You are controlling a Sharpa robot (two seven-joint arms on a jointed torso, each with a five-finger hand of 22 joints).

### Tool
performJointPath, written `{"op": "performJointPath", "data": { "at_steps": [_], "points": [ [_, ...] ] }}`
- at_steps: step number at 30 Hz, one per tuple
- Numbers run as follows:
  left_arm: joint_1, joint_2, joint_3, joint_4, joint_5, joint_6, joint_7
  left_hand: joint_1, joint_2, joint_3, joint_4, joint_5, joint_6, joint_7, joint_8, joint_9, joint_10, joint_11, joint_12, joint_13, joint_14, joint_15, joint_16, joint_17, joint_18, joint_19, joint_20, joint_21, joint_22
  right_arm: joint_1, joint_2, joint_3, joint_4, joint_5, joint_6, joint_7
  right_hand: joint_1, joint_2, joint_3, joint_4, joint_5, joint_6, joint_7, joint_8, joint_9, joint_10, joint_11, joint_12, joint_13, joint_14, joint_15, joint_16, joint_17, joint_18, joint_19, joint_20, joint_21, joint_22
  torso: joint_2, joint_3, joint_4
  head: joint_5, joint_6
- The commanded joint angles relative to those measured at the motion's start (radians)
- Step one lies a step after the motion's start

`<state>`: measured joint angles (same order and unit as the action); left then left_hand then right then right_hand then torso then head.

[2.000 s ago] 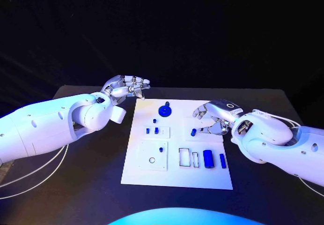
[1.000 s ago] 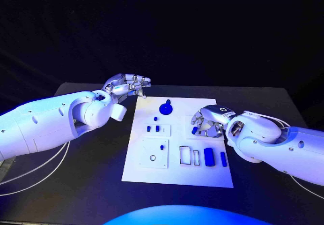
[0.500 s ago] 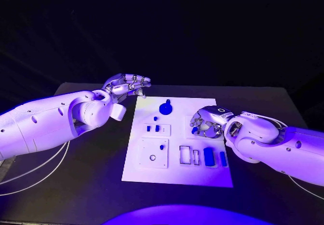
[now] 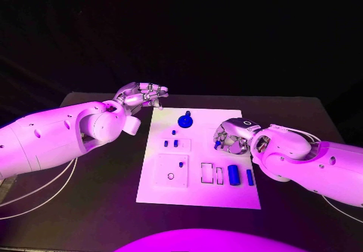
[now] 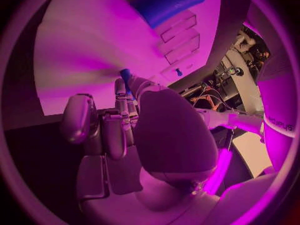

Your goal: Assemble the parts on the task board

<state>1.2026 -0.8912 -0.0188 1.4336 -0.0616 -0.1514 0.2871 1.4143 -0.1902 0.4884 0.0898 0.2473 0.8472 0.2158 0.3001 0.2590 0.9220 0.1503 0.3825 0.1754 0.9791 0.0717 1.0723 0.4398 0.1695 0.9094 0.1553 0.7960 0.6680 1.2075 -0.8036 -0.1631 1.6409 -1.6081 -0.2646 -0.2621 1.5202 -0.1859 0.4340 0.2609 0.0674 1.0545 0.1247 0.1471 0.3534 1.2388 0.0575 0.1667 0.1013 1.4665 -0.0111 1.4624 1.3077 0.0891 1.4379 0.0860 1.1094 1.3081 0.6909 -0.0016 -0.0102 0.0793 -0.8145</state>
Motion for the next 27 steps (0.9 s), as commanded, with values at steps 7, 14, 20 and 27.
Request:
{"op": "performJointPath", "data": {
  "at_steps": [7, 14, 20, 27],
  "points": [
    [0.001, 0.000, 0.001, 0.001, 0.004, 0.015, 0.001, -0.002, 0.002, -0.005, 0.002, -0.001, -0.005, -0.001, 0.001, 0.000, -0.005, -0.001, 0.005, -0.001, -0.008, 0.001, -0.004, -0.001, 0.014, 0.002, 0.008, -0.004, -0.002, -0.003, 0.002, 0.000, 0.003, -0.010, -0.019, 0.014, -0.015, 0.017, 0.067, -0.042, -0.008, 0.043, -0.010, 0.028, 0.019, 0.048, -0.011, -0.011, 0.013, 0.059, -0.016, 0.005, 0.041, -0.012, 0.010, -0.009, 0.014, 0.117, 0.000, 0.0000, -0.0001, -0.002, -0.003],
    [0.001, -0.001, 0.001, 0.000, 0.003, 0.017, -0.002, -0.001, 0.003, -0.006, 0.002, -0.002, -0.006, -0.001, 0.001, 0.000, -0.007, -0.001, 0.006, -0.002, -0.008, 0.001, -0.005, -0.001, 0.014, 0.003, 0.008, -0.006, -0.003, -0.004, -0.001, 0.000, 0.008, -0.007, -0.058, 0.012, -0.032, 0.022, 0.091, -0.064, -0.007, 0.052, -0.014, 0.040, 0.031, 0.066, -0.016, -0.016, 0.021, 0.060, -0.020, 0.006, 0.042, -0.014, 0.014, -0.013, 0.024, 0.123, 0.000, 0.0001, 0.0002, -0.004, -0.003],
    [0.001, -0.001, 0.001, -0.001, 0.002, 0.017, -0.004, 0.000, 0.003, -0.006, 0.002, -0.002, -0.007, -0.001, 0.001, 0.000, -0.007, -0.001, 0.006, -0.002, -0.008, 0.001, -0.005, -0.001, 0.014, 0.003, 0.008, -0.007, -0.003, -0.004, -0.008, 0.000, 0.019, -0.002, -0.080, 0.011, -0.034, 0.021, 0.095, -0.068, -0.006, 0.053, -0.015, 0.042, 0.033, 0.067, -0.016, -0.018, 0.022, 0.060, -0.020, 0.006, 0.042, -0.014, 0.014, -0.013, 0.026, 0.124, 0.000, 0.0002, 0.0000, -0.005, -0.002],
    [0.001, -0.001, 0.000, -0.003, 0.001, 0.017, -0.005, 0.000, 0.003, -0.006, 0.002, -0.002, -0.008, 0.000, 0.001, 0.000, -0.008, -0.001, 0.006, -0.002, -0.009, 0.001, -0.005, -0.001, 0.014, 0.003, 0.008, -0.007, -0.004, 0.003, -0.020, 0.002, 0.035, 0.009, -0.089, 0.011, -0.043, 0.019, 0.102, -0.077, -0.006, 0.053, -0.014, 0.045, 0.038, 0.070, -0.016, -0.022, 0.024, 0.060, -0.021, 0.006, 0.043, -0.015, 0.015, -0.014, 0.028, 0.126, -0.001, -0.0001, -0.0004, -0.007, 0.002]
  ]
}}
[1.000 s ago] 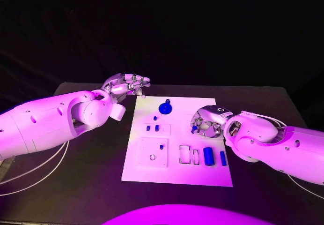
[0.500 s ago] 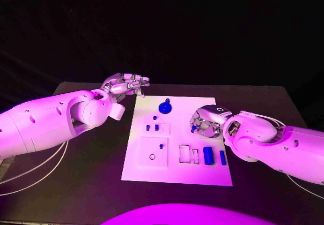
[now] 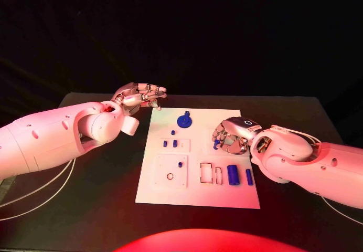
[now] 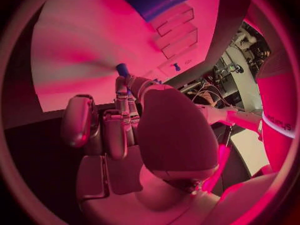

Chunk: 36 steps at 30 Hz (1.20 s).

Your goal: Assemble the parts on the task board

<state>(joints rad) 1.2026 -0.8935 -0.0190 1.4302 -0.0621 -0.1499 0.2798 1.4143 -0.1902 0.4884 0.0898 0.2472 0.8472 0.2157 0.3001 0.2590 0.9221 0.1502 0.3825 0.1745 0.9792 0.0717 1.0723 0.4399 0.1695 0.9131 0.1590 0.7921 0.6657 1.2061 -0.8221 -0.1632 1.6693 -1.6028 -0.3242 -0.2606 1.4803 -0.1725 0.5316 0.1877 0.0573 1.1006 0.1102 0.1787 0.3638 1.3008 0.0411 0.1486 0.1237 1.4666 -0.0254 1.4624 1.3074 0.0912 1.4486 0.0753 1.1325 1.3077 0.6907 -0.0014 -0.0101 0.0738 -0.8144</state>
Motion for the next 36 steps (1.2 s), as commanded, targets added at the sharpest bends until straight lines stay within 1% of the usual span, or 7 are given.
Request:
{"op": "performJointPath", "data": {
  "at_steps": [1, 7, 15, 22, 29, 35, 36],
  "points": [
    [0.001, 0.001, 0.001, 0.001, 0.001, 0.016, 0.002, 0.001, 0.002, -0.007, 0.002, -0.002, -0.009, 0.000, 0.001, 0.000, -0.009, -0.001, 0.006, -0.001, -0.009, 0.001, -0.005, -0.002, 0.014, 0.000, 0.004, -0.004, -0.002, 0.005, -0.003, 0.003, 0.008, 0.004, -0.029, 0.009, -0.003, 0.006, 0.004, -0.004, 0.004, 0.007, 0.000, 0.014, 0.027, 0.008, 0.000, -0.004, 0.002, 0.060, -0.006, 0.006, 0.043, -0.017, 0.004, -0.003, 0.005, 0.126, -0.001, -0.0003, -0.0005, -0.002, 0.002],
    [0.001, 0.003, 0.001, 0.000, 0.001, 0.018, -0.001, 0.002, 0.002, -0.007, 0.001, -0.002, -0.010, 0.000, 0.000, -0.001, -0.011, 0.000, 0.006, -0.001, -0.010, 0.001, -0.006, -0.002, 0.014, 0.000, 0.004, -0.005, -0.002, 0.019, -0.019, 0.004, 0.031, 0.006, -0.027, 0.007, -0.008, 0.004, 0.006, -0.006, 0.004, 0.006, 0.000, 0.015, 0.029, 0.009, 0.000, -0.006, 0.002, 0.060, -0.006, 0.005, 0.042, -0.017, 0.005, -0.003, 0.006, 0.127, -0.001, -0.0002, -0.0003, -0.001, 0.005],
    [0.001, 0.005, 0.000, -0.002, 0.001, 0.020, -0.004, 0.003, 0.002, -0.008, 0.002, -0.002, -0.014, 0.002, -0.001, -0.001, -0.016, 0.001, 0.006, -0.002, -0.011, 0.002, -0.007, -0.002, 0.014, 0.000, 0.005, -0.007, -0.004, 0.051, -0.062, 0.007, 0.112, 0.020, -0.025, 0.003, -0.012, 0.002, 0.008, -0.009, 0.004, 0.007, -0.001, 0.017, 0.031, 0.010, 0.000, -0.008, 0.003, 0.060, -0.006, 0.006, 0.044, -0.018, 0.005, -0.003, 0.008, 0.128, -0.003, -0.0014, -0.0007, 0.001, 0.008],
    [0.001, 0.011, 0.000, -0.007, 0.001, 0.023, -0.005, 0.004, 0.002, -0.008, 0.002, -0.002, -0.017, 0.003, -0.001, -0.001, -0.019, 0.002, 0.006, -0.002, -0.012, 0.003, -0.007, -0.003, 0.014, 0.000, 0.005, -0.008, -0.004, 0.063, -0.045, 0.008, 0.166, 0.032, -0.027, 0.009, -0.014, 0.002, 0.009, -0.010, 0.004, 0.008, -0.001, 0.017, 0.032, 0.011, 0.000, -0.009, 0.004, 0.060, -0.006, 0.006, 0.044, -0.018, 0.005, -0.004, 0.007, 0.128, -0.001, 0.0001, -0.0016, 0.015, 0.012],
    [0.000, 0.024, 0.000, -0.018, 0.001, 0.025, -0.005, 0.005, 0.002, -0.008, 0.002, -0.002, -0.018, 0.003, -0.001, -0.001, -0.020, 0.002, 0.006, -0.003, -0.013, 0.003, -0.008, -0.003, 0.014, 0.000, 0.005, -0.008, -0.005, 0.040, 0.042, 0.008, 0.178, 0.030, -0.027, 0.026, -0.016, 0.002, 0.012, -0.013, 0.006, 0.007, 0.000, 0.018, 0.033, 0.012, 0.000, -0.010, 0.004, 0.060, -0.007, 0.005, 0.042, -0.017, 0.004, -0.004, 0.001, 0.127, -0.003, -0.0009, 0.0009, 0.032, 0.012],
    [0.000, 0.034, -0.001, -0.023, 0.001, 0.027, -0.006, 0.005, 0.002, -0.008, 0.002, -0.002, -0.018, 0.003, -0.002, -0.002, -0.021, 0.002, 0.006, -0.003, -0.013, 0.003, -0.008, -0.003, 0.014, 0.000, 0.005, -0.008, -0.005, 0.002, 0.117, 0.007, 0.168, 0.020, -0.026, 0.043, -0.018, 0.002, 0.016, -0.017, 0.008, 0.006, 0.000, 0.018, 0.034, 0.012, 0.000, -0.012, 0.005, 0.060, -0.007, 0.004, 0.040, -0.015, 0.002, -0.004, -0.005, 0.125, -0.002, -0.0021, 0.0040, 0.042, 0.011],
    [0.000, 0.035, -0.001, -0.024, 0.001, 0.027, -0.006, 0.005, 0.002, -0.008, 0.002, -0.002, -0.018, 0.003, -0.002, -0.002, -0.021, 0.002, 0.006, -0.003, -0.013, 0.003, -0.008, -0.003, 0.014, 0.000, 0.005, -0.008, -0.005, -0.010, 0.133, 0.007, 0.162, 0.016, -0.024, 0.047, -0.018, 0.002, 0.016, -0.017, 0.008, 0.006, 0.000, 0.018, 0.034, 0.012, 0.000, -0.012, 0.005, 0.060, -0.007, 0.004, 0.040, -0.015, 0.002, -0.004, -0.005, 0.125, -0.001, -0.0024, 0.0026, 0.047, 0.009]
  ]
}}
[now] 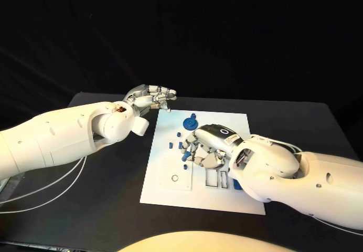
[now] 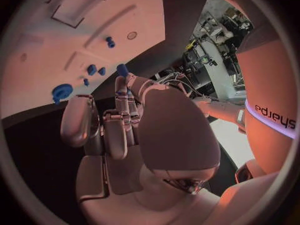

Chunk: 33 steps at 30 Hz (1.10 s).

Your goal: Assemble the parts on the task board

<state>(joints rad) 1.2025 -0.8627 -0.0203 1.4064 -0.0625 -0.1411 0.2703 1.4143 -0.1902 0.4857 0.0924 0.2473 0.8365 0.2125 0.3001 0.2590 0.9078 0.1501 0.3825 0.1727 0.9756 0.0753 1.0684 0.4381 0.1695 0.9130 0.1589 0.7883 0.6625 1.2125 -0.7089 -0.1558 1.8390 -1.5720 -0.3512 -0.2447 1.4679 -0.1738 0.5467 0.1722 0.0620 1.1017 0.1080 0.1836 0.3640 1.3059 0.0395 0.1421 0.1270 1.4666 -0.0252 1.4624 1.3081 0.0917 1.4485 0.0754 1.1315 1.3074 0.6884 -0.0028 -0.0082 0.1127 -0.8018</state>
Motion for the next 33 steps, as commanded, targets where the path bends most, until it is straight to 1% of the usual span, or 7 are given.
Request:
{"op": "performJointPath", "data": {
  "at_steps": [1, 4, 9, 15, 22, 28, 33],
  "points": [
    [0.000, 0.005, 0.001, 0.000, 0.001, 0.018, 0.003, 0.005, 0.002, -0.006, -0.001, -0.002, -0.008, 0.007, -0.002, -0.002, -0.006, 0.003, 0.006, -0.001, -0.010, 0.000, -0.004, -0.001, 0.014, 0.000, 0.005, -0.005, -0.002, -0.022, 0.027, -0.001, -0.012, -0.017, 0.004, 0.032, -0.006, 0.003, 0.002, -0.003, 0.003, 0.004, 0.003, 0.013, 0.035, 0.007, 0.002, -0.007, 0.002, 0.059, -0.007, 0.004, 0.038, -0.016, 0.002, -0.004, -0.004, 0.126, 0.002, -0.0018, 0.0008, 0.010, -0.004],
    [0.001, 0.006, 0.000, 0.000, 0.001, 0.018, 0.005, 0.005, 0.002, -0.006, -0.001, -0.002, -0.008, 0.007, -0.002, -0.002, -0.006, 0.003, 0.006, -0.001, -0.010, 0.000, -0.004, -0.001, 0.014, 0.000, 0.005, -0.005, -0.002, -0.040, 0.051, -0.004, -0.029, -0.021, 0.008, 0.037, -0.007, 0.003, 0.003, -0.004, 0.004, 0.003, 0.003, 0.013, 0.035, 0.007, 0.002, -0.007, 0.002, 0.059, -0.007, 0.004, 0.039, -0.016, 0.002, -0.004, -0.006, 0.125, 0.002, -0.0024, -0.0008, 0.019, -0.007],
    [0.001, 0.008, 0.000, 0.001, 0.001, 0.017, 0.005, 0.006, 0.003, -0.006, -0.002, -0.002, -0.009, 0.007, -0.002, -0.002, -0.008, 0.003, 0.006, -0.001, -0.011, 0.000, -0.004, -0.001, 0.014, 0.000, 0.005, -0.005, -0.002, -0.068, 0.083, -0.009, -0.063, -0.028, 0.013, 0.044, -0.008, 0.003, 0.004, -0.006, 0.005, 0.003, 0.004, 0.014, 0.036, 0.007, 0.002, -0.008, 0.002, 0.059, -0.007, 0.004, 0.038, -0.015, 0.001, -0.004, -0.007, 0.125, 0.002, -0.0002, 0.0002, 0.030, -0.015],
    [0.001, 0.009, 0.000, 0.002, 0.001, 0.016, 0.004, 0.006, 0.003, -0.006, -0.002, -0.002, -0.009, 0.007, -0.002, -0.002, -0.008, 0.003, 0.006, -0.001, -0.011, 0.000, -0.004, -0.001, 0.014, 0.000, 0.005, -0.005, -0.002, -0.091, 0.109, -0.015, -0.100, -0.039, 0.020, 0.046, -0.010, 0.002, 0.008, -0.010, 0.007, 0.001, 0.005, 0.014, 0.037, 0.008, 0.003, -0.010, 0.003, 0.059, -0.006, 0.003, 0.037, -0.015, 0.001, -0.004, -0.010, 0.125, 0.002, -0.0005, -0.0008, 0.037, -0.027],
    [0.001, 0.009, 0.000, 0.003, 0.001, 0.015, 0.002, 0.006, 0.003, -0.006, -0.002, -0.002, -0.009, 0.007, -0.002, -0.002, -0.008, 0.003, 0.006, -0.001, -0.011, 0.000, -0.004, -0.001, 0.014, 0.000, 0.005, -0.005, -0.002, -0.102, 0.121, -0.019, -0.124, -0.050, 0.026, 0.042, -0.013, 0.001, 0.010, -0.013, 0.008, 0.000, 0.006, 0.014, 0.038, 0.008, 0.004, -0.012, 0.003, 0.059, -0.006, 0.002, 0.036, -0.015, 0.000, -0.004, -0.012, 0.124, 0.002, 0.0002, -0.0009, 0.040, -0.031],
    [0.001, 0.009, 0.000, 0.002, 0.000, 0.015, 0.000, 0.007, 0.003, -0.007, -0.001, -0.002, -0.011, 0.008, -0.001, -0.001, -0.010, 0.004, 0.008, -0.001, -0.011, 0.001, -0.005, -0.002, 0.014, 0.000, 0.006, -0.007, -0.003, -0.108, 0.126, -0.021, -0.129, -0.052, 0.029, 0.042, -0.013, 0.001, 0.010, -0.013, 0.008, 0.000, 0.006, 0.014, 0.038, 0.008, 0.004, -0.012, 0.003, 0.059, -0.006, 0.002, 0.036, -0.015, 0.000, -0.004, -0.012, 0.124, 0.002, 0.0000, -0.0013, 0.040, -0.032],
    [0.001, 0.009, 0.000, 0.002, 0.000, 0.016, -0.001, 0.007, 0.003, -0.007, -0.001, -0.002, -0.011, 0.008, -0.001, -0.001, -0.010, 0.004, 0.008, -0.001, -0.011, 0.001, -0.005, -0.002, 0.014, 0.000, 0.006, -0.007, -0.003, -0.113, 0.130, -0.022, -0.131, -0.051, 0.030, 0.042, -0.016, 0.001, 0.011, -0.014, 0.009, 0.000, 0.007, 0.014, 0.039, 0.009, 0.004, -0.013, 0.004, 0.059, -0.005, 0.002, 0.035, -0.015, 0.000, -0.004, -0.012, 0.124, 0.002, 0.0007, -0.0006, 0.044, -0.034]
  ]
}}
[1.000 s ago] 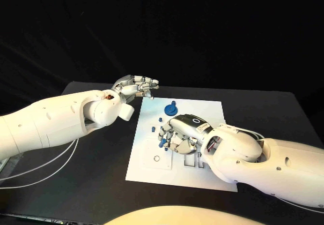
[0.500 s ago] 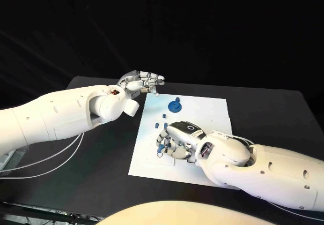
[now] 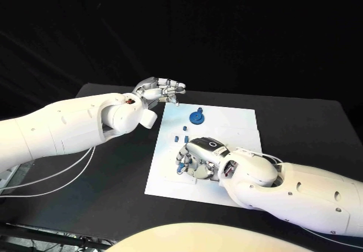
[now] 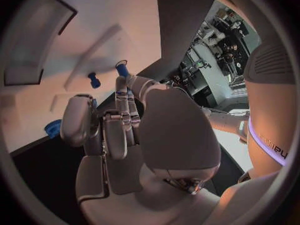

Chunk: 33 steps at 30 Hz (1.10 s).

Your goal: Assemble the parts on the task board

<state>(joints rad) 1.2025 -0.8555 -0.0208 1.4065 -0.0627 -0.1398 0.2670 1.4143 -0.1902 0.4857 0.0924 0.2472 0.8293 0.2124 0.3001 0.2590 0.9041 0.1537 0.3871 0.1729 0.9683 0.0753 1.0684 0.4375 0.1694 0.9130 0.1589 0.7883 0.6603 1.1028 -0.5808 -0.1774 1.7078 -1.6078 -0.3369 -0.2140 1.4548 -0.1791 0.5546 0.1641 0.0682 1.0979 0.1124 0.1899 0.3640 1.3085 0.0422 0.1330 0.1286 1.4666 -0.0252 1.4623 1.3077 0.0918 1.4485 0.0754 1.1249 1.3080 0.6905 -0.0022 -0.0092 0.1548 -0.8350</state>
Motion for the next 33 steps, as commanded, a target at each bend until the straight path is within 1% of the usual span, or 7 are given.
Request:
{"op": "performJointPath", "data": {
  "at_steps": [1, 12, 14, 24, 27, 33],
  "points": [
    [0.001, 0.002, 0.001, 0.002, 0.000, 0.015, 0.003, 0.007, 0.003, -0.007, -0.001, -0.002, -0.003, 0.008, -0.001, -0.001, -0.006, 0.000, 0.003, -0.001, -0.004, 0.001, -0.005, -0.001, 0.014, 0.000, 0.006, -0.007, -0.001, -0.004, 0.002, -0.001, 0.000, -0.015, 0.016, 0.012, -0.003, 0.006, 0.003, -0.006, 0.003, 0.003, 0.002, 0.008, 0.039, 0.006, 0.001, -0.004, 0.002, 0.059, -0.005, 0.002, 0.036, -0.015, 0.000, -0.004, -0.005, 0.124, 0.000, 0.0000, 0.0001, 0.002, -0.001],
    [0.001, 0.001, 0.001, 0.001, 0.000, 0.015, 0.001, 0.007, 0.003, -0.007, -0.001, -0.002, -0.003, 0.008, -0.001, -0.001, -0.006, 0.000, 0.003, -0.001, -0.004, 0.001, -0.005, -0.001, 0.014, 0.000, 0.006, -0.007, -0.001, -0.007, -0.003, -0.001, 0.003, -0.014, 0.019, 0.012, -0.003, 0.006, 0.003, -0.006, 0.003, 0.003, 0.002, 0.008, 0.039, 0.006, 0.001, -0.004, 0.002, 0.059, -0.005, 0.002, 0.036, -0.015, 0.000, -0.004, -0.005, 0.124, 0.000, -0.0003, -0.0005, 0.003, -0.004],
    [0.001, 0.001, 0.001, 0.001, 0.000, 0.016, 0.001, 0.007, 0.003, -0.007, -0.001, -0.002, -0.003, 0.008, -0.001, -0.001, -0.006, 0.000, 0.003, -0.001, -0.004, 0.001, -0.005, -0.001, 0.014, 0.000, 0.006, -0.007, -0.001, -0.007, -0.003, -0.001, 0.001, -0.014, 0.020, 0.012, -0.003, 0.006, 0.003, -0.006, 0.003, 0.003, 0.002, 0.008, 0.039, 0.006, 0.001, -0.004, 0.002, 0.059, -0.005, 0.002, 0.036, -0.015, 0.000, -0.004, -0.005, 0.124, 0.000, -0.0008, -0.0005, 0.003, -0.004],
    [0.001, -0.001, 0.001, 0.001, -0.001, 0.016, 0.001, 0.008, 0.004, -0.008, 0.000, -0.002, -0.005, 0.008, 0.000, -0.001, -0.008, 0.001, 0.005, -0.001, -0.005, 0.001, -0.005, -0.001, 0.014, 0.001, 0.006, -0.008, -0.002, -0.007, -0.005, -0.001, 0.004, -0.014, 0.023, 0.011, -0.006, 0.006, 0.006, -0.010, 0.004, 0.003, 0.002, 0.009, 0.040, 0.007, 0.002, -0.005, 0.003, 0.059, -0.005, 0.003, 0.036, -0.015, 0.000, -0.003, -0.005, 0.124, 0.000, 0.0000, 0.0003, 0.004, -0.006],
    [0.001, -0.002, 0.001, 0.002, -0.001, 0.016, 0.000, 0.008, 0.004, -0.008, 0.000, -0.002, -0.005, 0.008, 0.000, -0.001, -0.008, 0.001, 0.005, -0.001, -0.005, 0.001, -0.005, -0.001, 0.014, 0.001, 0.006, -0.008, -0.002, -0.007, -0.004, -0.001, 0.000, -0.015, 0.026, 0.008, -0.006, 0.006, 0.006, -0.010, 0.004, 0.003, 0.002, 0.009, 0.040, 0.007, 0.002, -0.005, 0.003, 0.059, -0.005, 0.003, 0.036, -0.015, 0.000, -0.003, -0.005, 0.124, 0.000, -0.0009, -0.0006, 0.003, -0.005],
    [0.001, -0.002, 0.001, 0.003, -0.001, 0.016, 0.000, 0.008, 0.004, -0.008, 0.000, -0.002, -0.005, 0.008, 0.000, -0.001, -0.008, 0.001, 0.005, -0.001, -0.005, 0.001, -0.005, -0.001, 0.014, 0.001, 0.006, -0.008, -0.002, -0.007, 0.005, -0.002, -0.012, -0.026, 0.037, -0.007, -0.007, 0.006, 0.006, -0.011, 0.004, 0.002, 0.003, 0.009, 0.041, 0.007, 0.002, -0.006, 0.003, 0.059, -0.005, 0.002, 0.036, -0.015, -0.001, -0.003, -0.008, 0.124, 0.000, -0.0002, -0.0003, 0.003, -0.005]
  ]
}}
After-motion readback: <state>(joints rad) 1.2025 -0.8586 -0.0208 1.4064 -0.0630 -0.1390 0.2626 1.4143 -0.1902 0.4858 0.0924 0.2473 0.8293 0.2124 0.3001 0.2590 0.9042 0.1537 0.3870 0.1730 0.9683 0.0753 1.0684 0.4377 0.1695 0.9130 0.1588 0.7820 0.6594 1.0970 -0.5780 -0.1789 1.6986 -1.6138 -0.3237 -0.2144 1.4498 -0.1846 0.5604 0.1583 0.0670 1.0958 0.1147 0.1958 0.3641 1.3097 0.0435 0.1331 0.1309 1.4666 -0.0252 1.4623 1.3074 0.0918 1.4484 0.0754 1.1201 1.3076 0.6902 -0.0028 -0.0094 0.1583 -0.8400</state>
